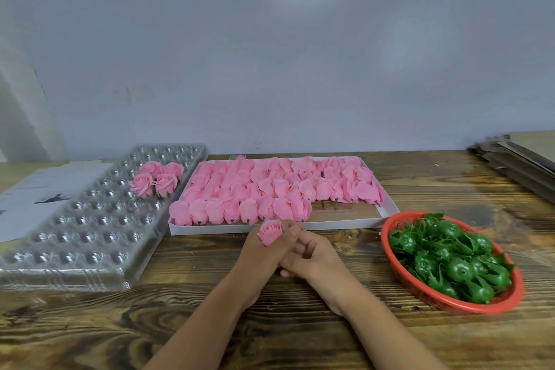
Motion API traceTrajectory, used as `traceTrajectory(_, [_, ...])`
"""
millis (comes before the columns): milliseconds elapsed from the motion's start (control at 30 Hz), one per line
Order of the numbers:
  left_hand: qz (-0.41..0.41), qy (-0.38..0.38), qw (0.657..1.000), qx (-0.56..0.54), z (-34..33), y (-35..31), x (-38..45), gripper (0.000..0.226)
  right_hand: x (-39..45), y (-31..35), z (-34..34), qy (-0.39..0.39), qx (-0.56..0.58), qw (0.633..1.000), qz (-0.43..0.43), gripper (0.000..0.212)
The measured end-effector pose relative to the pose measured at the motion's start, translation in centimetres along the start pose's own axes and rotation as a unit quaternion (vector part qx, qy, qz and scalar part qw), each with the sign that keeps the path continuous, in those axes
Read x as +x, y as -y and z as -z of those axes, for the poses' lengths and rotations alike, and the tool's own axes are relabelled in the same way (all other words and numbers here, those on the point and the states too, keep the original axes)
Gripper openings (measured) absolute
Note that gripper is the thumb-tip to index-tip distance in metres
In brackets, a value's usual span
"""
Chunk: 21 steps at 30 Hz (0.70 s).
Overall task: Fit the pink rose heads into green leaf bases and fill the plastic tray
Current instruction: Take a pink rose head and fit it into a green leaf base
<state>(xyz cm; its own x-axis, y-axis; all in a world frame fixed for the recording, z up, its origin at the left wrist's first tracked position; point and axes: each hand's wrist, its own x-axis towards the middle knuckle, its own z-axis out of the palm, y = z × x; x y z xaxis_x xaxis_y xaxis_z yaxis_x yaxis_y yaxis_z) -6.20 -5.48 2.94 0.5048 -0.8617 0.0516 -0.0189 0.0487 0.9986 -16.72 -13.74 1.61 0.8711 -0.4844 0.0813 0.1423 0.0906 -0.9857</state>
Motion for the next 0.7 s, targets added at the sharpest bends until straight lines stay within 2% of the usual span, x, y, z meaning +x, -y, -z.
traceTrajectory(200, [-0.002, 0.001, 1.000, 0.012, 0.21, 0.34, 0.18, 0.015, 0.11, -0.10, 0.10, -0.003, -0.032, 0.999, 0.012, 0.030])
traceTrajectory(333, [-0.008, 0.015, 1.000, 0.009, 0.36, 0.33, 0.21, 0.021, 0.34, 0.07, 0.34, 0.017, -0.053, 0.998, 0.008, 0.051])
traceTrajectory(500, [-0.002, 0.018, 1.000, 0.009, 0.37, 0.38, 0.29, 0.013, -0.02, 0.07, 0.23, 0.013, -0.021, 1.000, -0.015, 0.021])
traceTrajectory(700, [0.006, 0.006, 1.000, 0.013, 0.07, 0.29, 0.11, 0.023, -0.03, 0.04, 0.17, 0.013, -0.017, 1.000, -0.021, 0.025])
